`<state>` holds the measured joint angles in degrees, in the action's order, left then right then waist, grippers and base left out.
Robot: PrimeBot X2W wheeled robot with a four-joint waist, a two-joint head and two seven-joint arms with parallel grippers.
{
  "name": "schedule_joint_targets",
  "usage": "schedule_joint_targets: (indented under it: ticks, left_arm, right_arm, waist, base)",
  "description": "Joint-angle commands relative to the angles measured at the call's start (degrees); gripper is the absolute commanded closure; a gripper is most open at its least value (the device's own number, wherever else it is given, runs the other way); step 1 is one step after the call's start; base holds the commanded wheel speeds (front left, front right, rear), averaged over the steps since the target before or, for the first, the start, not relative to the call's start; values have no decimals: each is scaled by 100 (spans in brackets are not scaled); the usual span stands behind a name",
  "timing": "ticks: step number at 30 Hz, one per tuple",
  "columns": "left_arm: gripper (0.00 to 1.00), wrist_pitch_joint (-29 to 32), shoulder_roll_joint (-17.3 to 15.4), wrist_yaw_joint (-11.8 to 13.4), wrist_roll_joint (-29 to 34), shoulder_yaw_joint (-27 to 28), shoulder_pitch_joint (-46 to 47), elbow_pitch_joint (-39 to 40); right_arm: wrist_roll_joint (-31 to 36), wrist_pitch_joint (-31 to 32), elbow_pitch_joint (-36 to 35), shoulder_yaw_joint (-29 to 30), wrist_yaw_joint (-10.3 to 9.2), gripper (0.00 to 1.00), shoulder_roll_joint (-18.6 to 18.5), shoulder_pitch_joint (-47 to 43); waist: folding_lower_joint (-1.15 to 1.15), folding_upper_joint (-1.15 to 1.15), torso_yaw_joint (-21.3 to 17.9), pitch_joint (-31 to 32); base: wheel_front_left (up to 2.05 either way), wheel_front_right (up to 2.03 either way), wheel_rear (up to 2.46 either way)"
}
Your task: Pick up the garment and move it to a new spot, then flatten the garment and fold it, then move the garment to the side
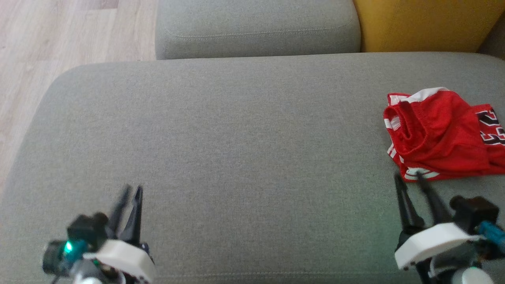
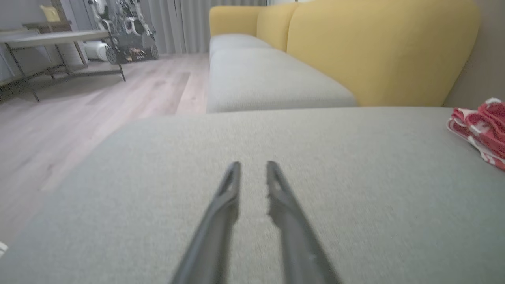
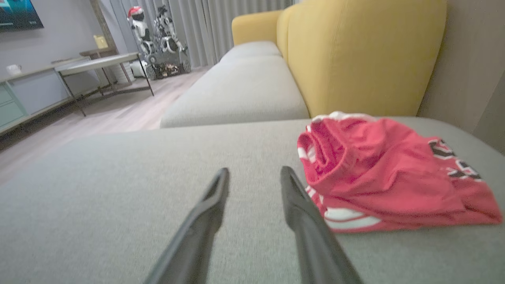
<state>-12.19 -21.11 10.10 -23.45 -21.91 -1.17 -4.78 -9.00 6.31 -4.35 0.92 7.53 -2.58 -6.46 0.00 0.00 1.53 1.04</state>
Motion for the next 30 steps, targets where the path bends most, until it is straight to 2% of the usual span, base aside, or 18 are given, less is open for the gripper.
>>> schedule_joint_targets:
  ticks: [1, 30]
  left_arm:
    - [100, 1, 61, -2, -8, -32, -41, -114]
    - [100, 371, 423, -405, -1649, 547, 123, -339]
  right_arm:
    - [-8, -3, 137, -16, 0, 100, 1, -31]
    - [-2018, -92, 548, -2, -1, 100, -91, 252]
  waist:
    - [0, 0, 0, -1]
    - [0, 0, -35, -28]
  base:
    - [0, 0, 0]
    - [0, 0, 0]
